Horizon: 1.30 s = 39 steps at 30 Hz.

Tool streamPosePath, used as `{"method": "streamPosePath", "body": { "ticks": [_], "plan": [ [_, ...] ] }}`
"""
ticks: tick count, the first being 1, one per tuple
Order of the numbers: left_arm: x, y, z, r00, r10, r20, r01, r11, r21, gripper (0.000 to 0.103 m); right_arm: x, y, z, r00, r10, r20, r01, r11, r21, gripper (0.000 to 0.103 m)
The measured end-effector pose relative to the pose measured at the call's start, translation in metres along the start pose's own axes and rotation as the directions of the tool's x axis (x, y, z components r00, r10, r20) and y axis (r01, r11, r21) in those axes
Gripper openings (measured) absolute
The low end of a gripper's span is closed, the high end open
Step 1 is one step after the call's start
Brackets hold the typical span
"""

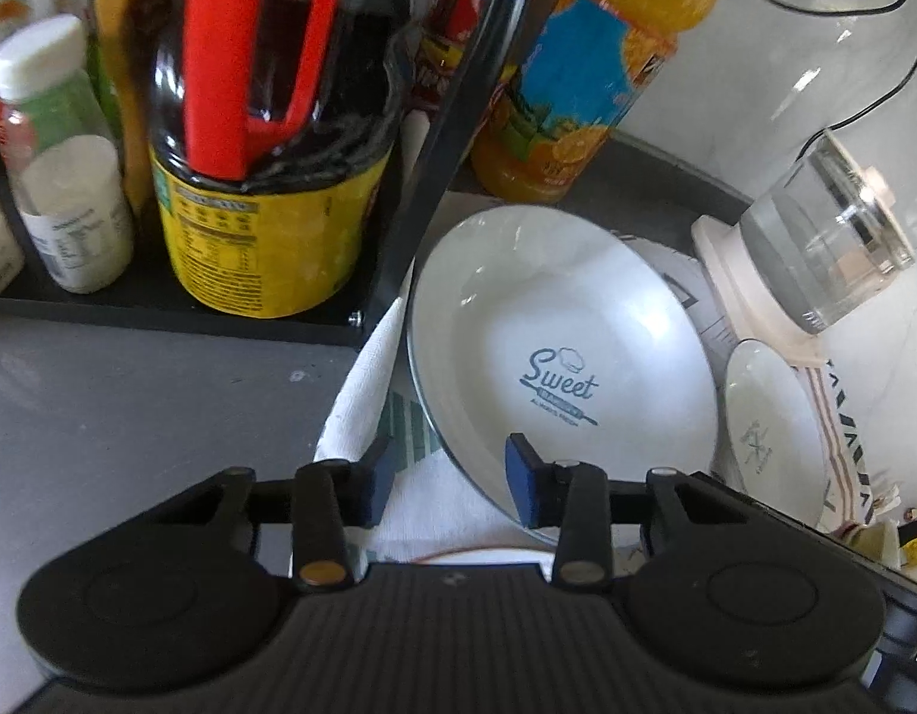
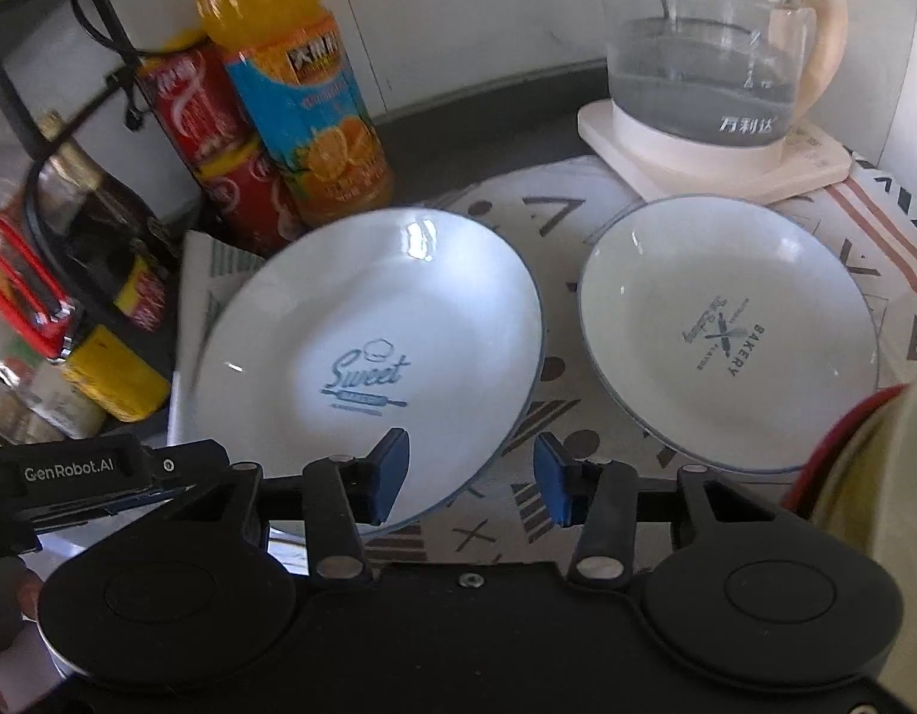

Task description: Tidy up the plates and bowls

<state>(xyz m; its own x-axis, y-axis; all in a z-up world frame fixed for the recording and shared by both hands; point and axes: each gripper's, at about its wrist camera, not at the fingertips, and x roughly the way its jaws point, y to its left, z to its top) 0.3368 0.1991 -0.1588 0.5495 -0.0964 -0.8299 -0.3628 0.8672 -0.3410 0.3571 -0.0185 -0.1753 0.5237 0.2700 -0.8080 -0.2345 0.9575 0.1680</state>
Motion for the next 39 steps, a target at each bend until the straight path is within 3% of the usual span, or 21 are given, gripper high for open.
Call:
{"method": "streamPosePath", "body": {
  "ticks": [15,22,29,32,35,39],
  "plan": [
    [0.037,-0.003,0.007,0.999,0.013,-0.043,-0.011,0.999,0.03,0.022,0.037,-0.002,0.0,0.998,0.006,-0.063,-0.004,0.999,0.041,0.036],
    [0.046,-0.005,0.01,0.999,0.012,-0.042,-0.011,1.0,0.028,0.022,0.043,0.002,0.004,0.999,0.004,-0.037,-0.003,1.0,0.031,0.035],
    [0.046,-0.005,0.009,1.0,0.008,-0.018,-0.007,0.999,0.043,0.019,0.04,-0.006,0.004,1.0,0.009,-0.006,-0.009,0.997,0.082,0.02],
    [0.039,-0.005,0.01,1.0,0.01,0.0,-0.01,0.999,0.047,0.018,0.028,-0.003,0.006,0.999,0.017,0.044,-0.019,0.999,0.045,0.016],
    [0.03,-0.008,0.013,0.999,0.021,0.04,-0.023,0.998,0.06,0.016,0.02,0.002,0.01,0.998,0.009,0.06,-0.01,1.0,0.023,0.016],
    [0.026,-0.011,0.011,0.999,0.021,0.034,-0.023,0.998,0.052,0.016,0.015,-0.004,0.009,0.997,0.015,0.071,-0.018,0.999,0.041,0.016]
  ]
}}
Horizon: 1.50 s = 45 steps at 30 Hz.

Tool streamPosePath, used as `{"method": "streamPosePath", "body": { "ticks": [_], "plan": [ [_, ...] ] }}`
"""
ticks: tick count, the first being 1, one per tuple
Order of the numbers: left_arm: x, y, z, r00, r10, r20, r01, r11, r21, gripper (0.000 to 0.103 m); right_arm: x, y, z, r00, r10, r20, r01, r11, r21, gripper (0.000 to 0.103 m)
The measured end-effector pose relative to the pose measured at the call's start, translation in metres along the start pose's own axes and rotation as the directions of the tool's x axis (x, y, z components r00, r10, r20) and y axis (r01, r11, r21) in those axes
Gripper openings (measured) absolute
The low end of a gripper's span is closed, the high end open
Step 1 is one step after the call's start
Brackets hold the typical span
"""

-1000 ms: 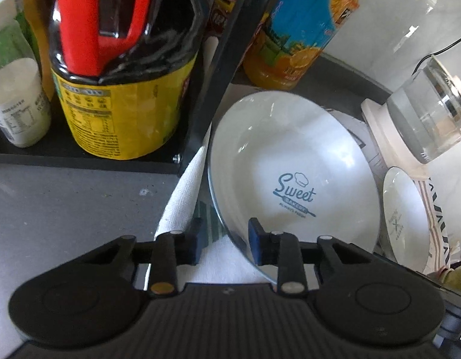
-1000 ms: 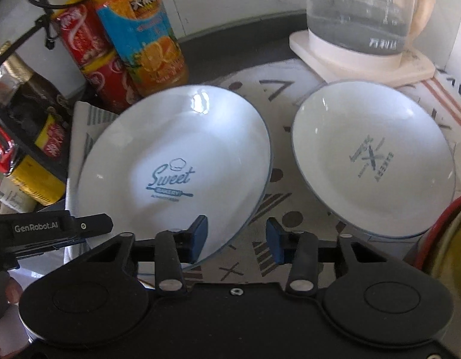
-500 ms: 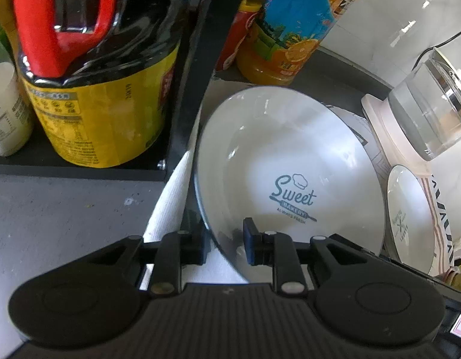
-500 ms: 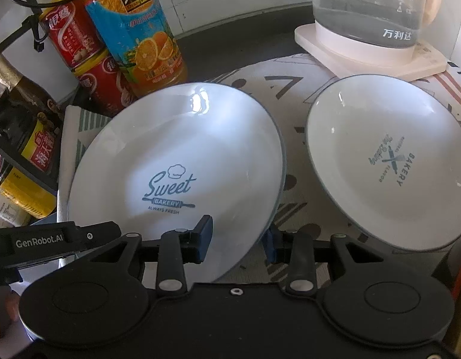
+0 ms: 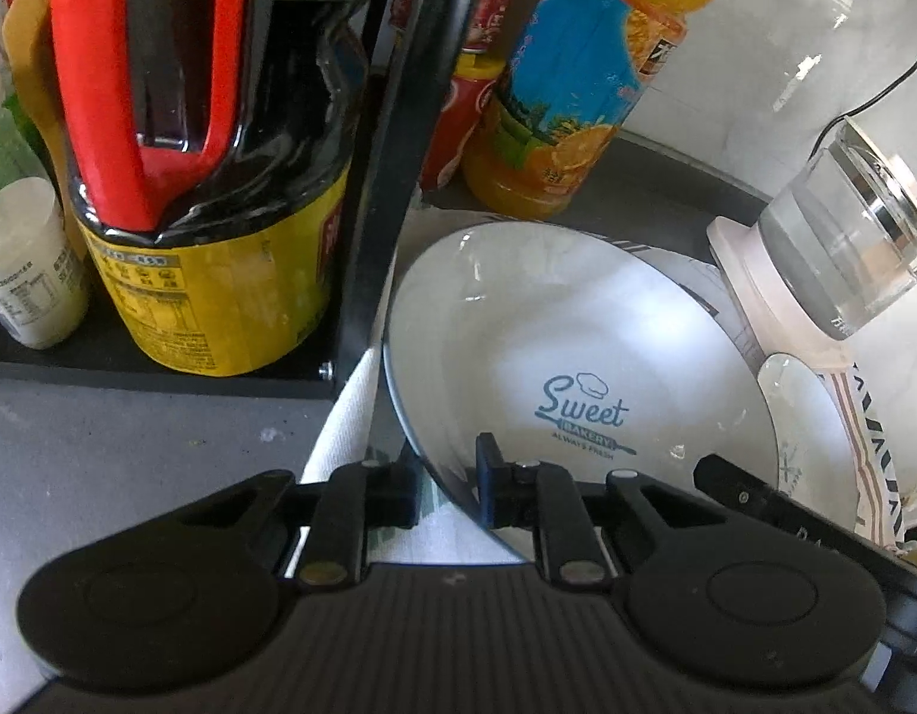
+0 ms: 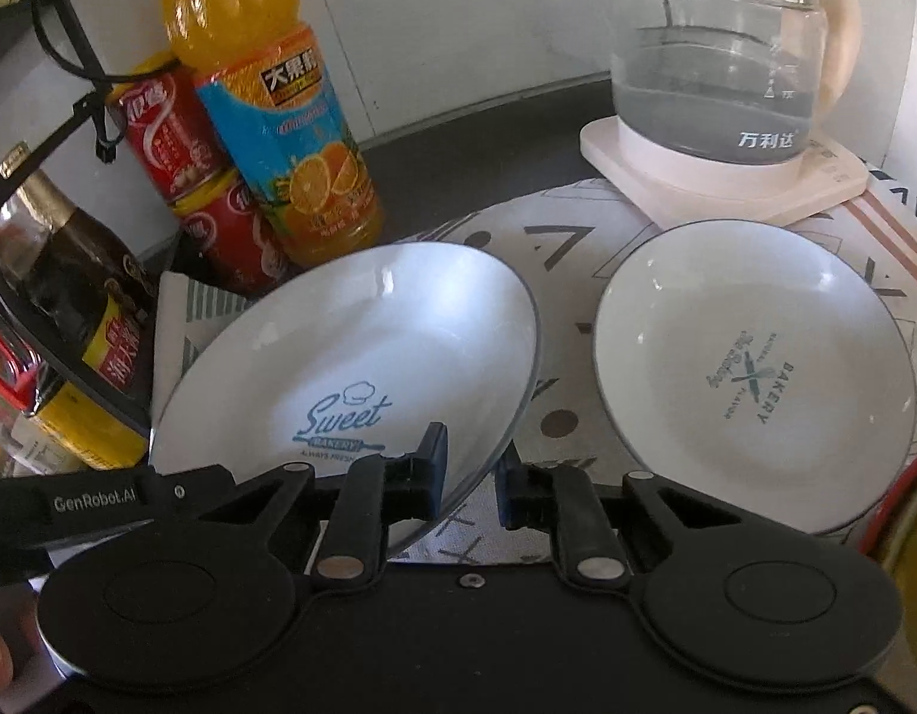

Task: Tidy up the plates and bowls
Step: 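Lift the Sweet plate with both tools and carry it over the flower-pattern plate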

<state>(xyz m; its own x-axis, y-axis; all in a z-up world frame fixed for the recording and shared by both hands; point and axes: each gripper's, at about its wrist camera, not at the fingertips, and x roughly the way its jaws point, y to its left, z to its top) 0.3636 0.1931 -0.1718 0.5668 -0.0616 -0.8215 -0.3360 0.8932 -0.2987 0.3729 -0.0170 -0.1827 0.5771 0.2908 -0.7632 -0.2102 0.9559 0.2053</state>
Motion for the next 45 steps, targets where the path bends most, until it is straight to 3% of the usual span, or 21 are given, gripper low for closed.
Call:
{"method": "streamPosePath", "body": {
  "ticks": [20,45],
  "plan": [
    [-0.06,-0.003,-0.042,0.999,0.004,0.052,-0.002,0.999,-0.035,0.017,-0.06,0.0,-0.026,0.997,0.054,0.059,-0.05,0.997,-0.061,0.016],
    [-0.129,0.0,-0.124,0.993,0.083,0.086,-0.073,0.99,-0.12,0.017,-0.12,-0.004,-0.077,0.989,0.143,0.033,-0.137,0.98,-0.144,0.016]
  ]
}}
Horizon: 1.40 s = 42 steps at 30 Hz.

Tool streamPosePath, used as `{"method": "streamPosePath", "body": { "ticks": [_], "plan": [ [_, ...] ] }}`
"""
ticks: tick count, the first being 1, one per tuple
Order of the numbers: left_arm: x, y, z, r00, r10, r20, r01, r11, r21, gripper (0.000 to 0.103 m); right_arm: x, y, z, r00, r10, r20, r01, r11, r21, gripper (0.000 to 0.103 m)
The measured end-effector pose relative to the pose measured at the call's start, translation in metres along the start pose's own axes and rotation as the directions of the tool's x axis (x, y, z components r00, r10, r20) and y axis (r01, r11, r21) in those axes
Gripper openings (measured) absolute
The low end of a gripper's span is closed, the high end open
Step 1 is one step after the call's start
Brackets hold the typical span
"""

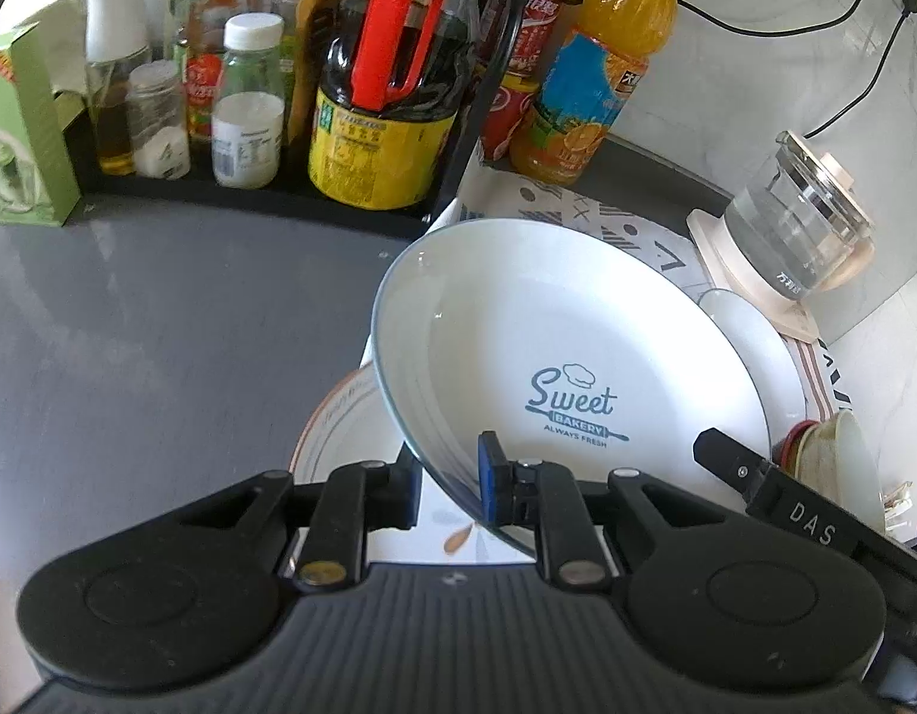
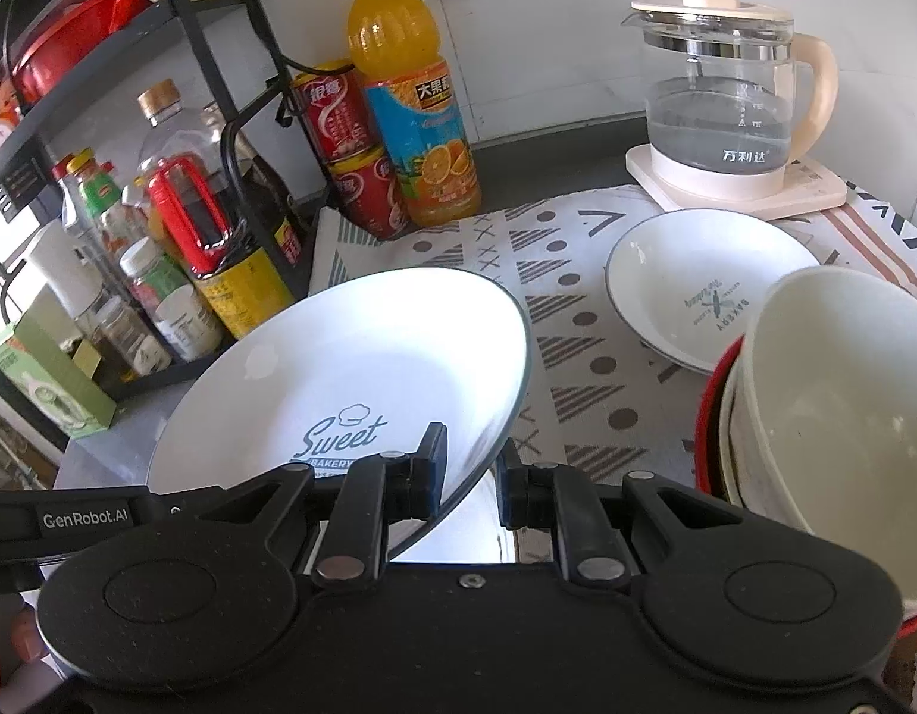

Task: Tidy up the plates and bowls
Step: 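Lift the Sweet plate with both tools and carry it over the flower-pattern plate, then lower the Sweet plate onto the flower-pattern plate and open both tools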

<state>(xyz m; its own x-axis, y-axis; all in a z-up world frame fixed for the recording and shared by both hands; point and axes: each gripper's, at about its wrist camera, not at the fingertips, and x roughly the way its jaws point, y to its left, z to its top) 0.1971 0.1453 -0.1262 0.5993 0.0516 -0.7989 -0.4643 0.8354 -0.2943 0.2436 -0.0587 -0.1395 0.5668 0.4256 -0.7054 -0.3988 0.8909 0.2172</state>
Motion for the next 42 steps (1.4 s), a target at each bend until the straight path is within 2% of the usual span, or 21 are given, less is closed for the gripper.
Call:
{"method": "streamPosePath", "body": {
  "ticks": [22,42],
  "plan": [
    [-0.013,0.006,-0.048,0.999,0.037,-0.026,-0.039,0.997,-0.071,0.017,-0.011,-0.005,-0.031,0.998,0.014,-0.063,-0.019,0.997,-0.076,0.016],
    [-0.003,0.01,-0.058,0.996,0.049,-0.073,-0.055,0.995,-0.085,0.018,-0.001,0.002,-0.037,0.995,-0.021,-0.099,0.007,0.991,-0.136,0.016]
  ]
}}
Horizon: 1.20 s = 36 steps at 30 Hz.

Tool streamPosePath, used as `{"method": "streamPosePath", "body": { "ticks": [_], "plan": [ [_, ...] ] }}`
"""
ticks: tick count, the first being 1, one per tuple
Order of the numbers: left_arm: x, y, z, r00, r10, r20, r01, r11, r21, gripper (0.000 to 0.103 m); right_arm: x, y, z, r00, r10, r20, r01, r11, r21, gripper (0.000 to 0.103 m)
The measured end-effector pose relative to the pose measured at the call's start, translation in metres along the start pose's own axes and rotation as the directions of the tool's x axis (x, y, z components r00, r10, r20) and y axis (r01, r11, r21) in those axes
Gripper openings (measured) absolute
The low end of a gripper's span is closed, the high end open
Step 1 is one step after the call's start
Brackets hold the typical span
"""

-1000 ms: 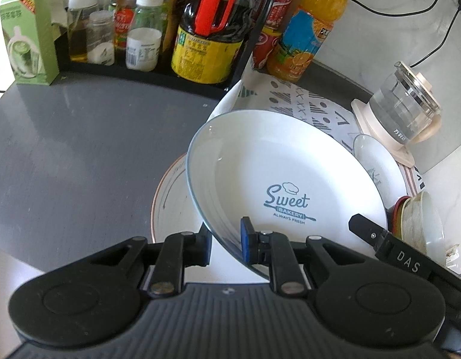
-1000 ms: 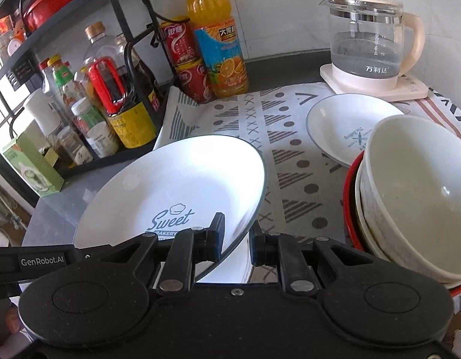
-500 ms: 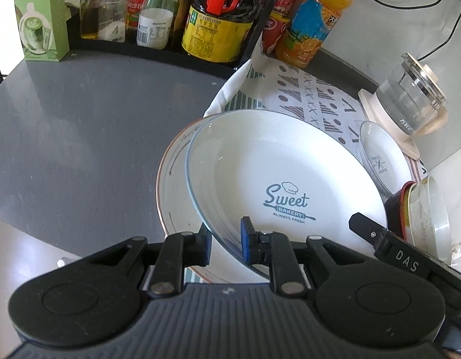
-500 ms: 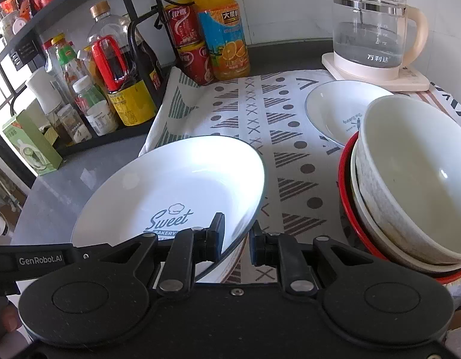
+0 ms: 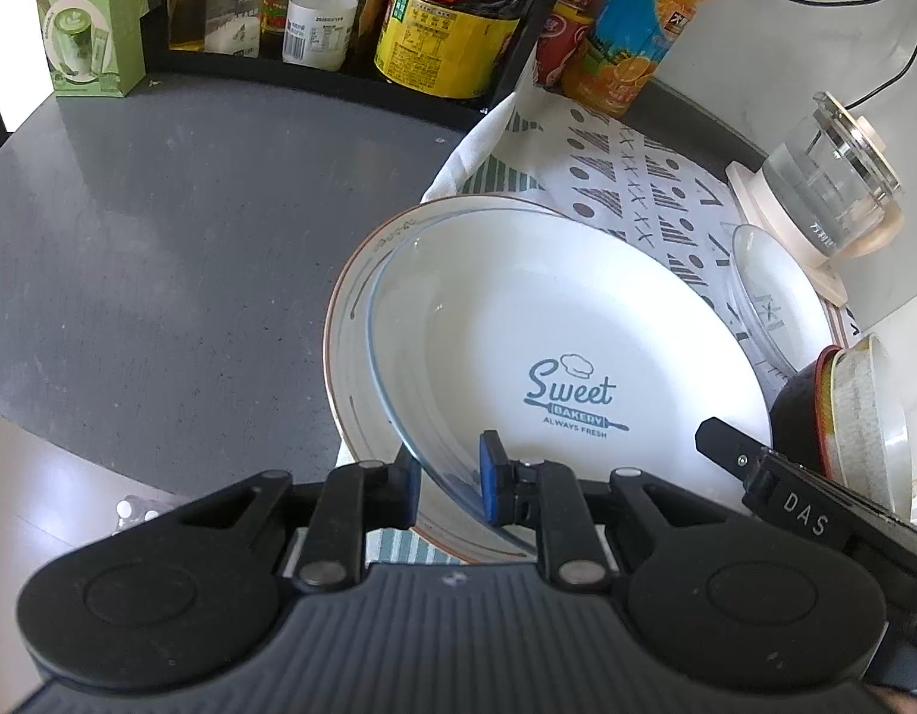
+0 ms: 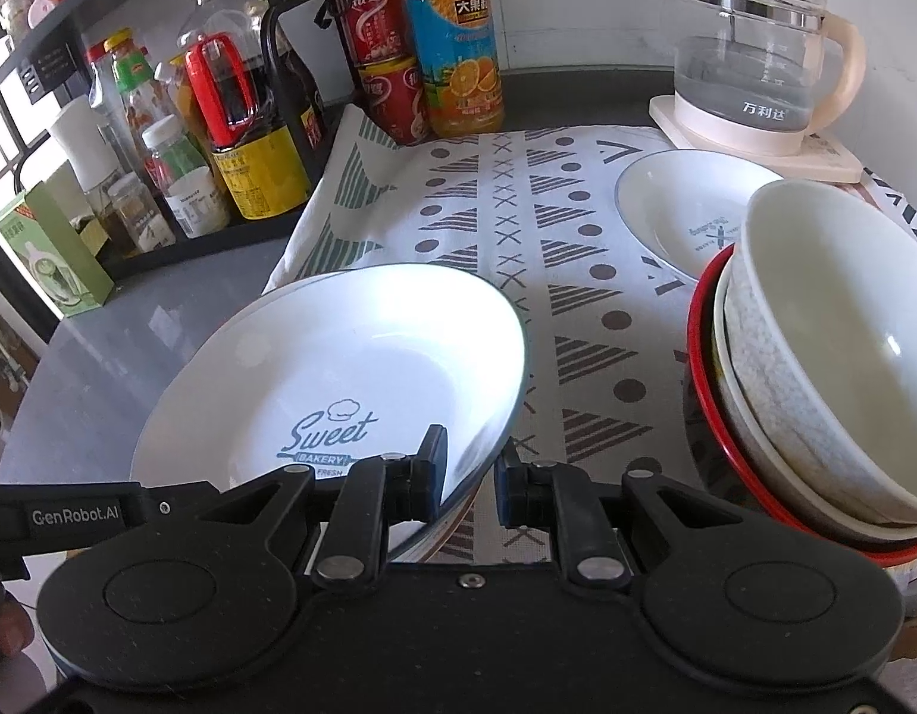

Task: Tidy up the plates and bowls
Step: 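Lower the Sweet plate onto the flower-pattern plate and open both tools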

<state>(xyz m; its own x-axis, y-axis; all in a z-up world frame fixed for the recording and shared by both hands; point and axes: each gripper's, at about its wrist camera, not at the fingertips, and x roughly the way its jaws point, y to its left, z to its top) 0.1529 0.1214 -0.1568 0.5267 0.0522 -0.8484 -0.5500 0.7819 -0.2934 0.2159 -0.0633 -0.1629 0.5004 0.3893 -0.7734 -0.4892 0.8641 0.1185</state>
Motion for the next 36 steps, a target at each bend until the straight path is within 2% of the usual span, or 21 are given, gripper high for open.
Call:
{"method": "streamPosePath", "body": {
  "ticks": [7,11,14,17,30,32,36],
  "plan": [
    [0.005,0.004,0.005,0.999,-0.016,-0.036,0.016,1.0,-0.012,0.02,0.003,0.005,0.0,1.0,-0.03,0.0,0.03,0.999,-0.017,0.015],
    [0.002,0.004,0.011,0.998,0.053,-0.021,-0.052,0.999,0.007,0.02,0.006,0.001,0.001,0.999,-0.036,-0.01,0.036,0.999,-0.004,0.012],
    [0.0,0.011,0.016,0.999,0.043,-0.011,-0.043,0.999,-0.008,0.02,0.006,0.001,0.001,0.999,-0.037,-0.011,0.037,0.999,0.0,0.012],
    [-0.003,0.014,0.021,0.998,0.061,0.015,-0.061,0.998,0.003,0.02,0.008,0.0,0.003,0.999,-0.038,-0.015,0.038,0.999,0.004,0.012],
    [0.009,0.016,0.037,0.994,0.102,0.035,-0.103,0.994,0.031,0.021,0.023,0.001,0.006,0.997,-0.06,-0.053,0.06,0.998,-0.016,0.016],
    [0.014,0.018,0.041,0.993,0.118,0.016,-0.118,0.993,0.024,0.021,0.025,0.002,0.006,0.997,-0.059,-0.059,0.058,0.998,-0.021,0.017],
    [0.018,0.025,0.045,0.995,0.104,0.001,-0.104,0.995,0.001,0.022,0.03,0.001,0.008,0.996,-0.05,-0.069,0.049,0.999,-0.023,0.018]
  ]
}}
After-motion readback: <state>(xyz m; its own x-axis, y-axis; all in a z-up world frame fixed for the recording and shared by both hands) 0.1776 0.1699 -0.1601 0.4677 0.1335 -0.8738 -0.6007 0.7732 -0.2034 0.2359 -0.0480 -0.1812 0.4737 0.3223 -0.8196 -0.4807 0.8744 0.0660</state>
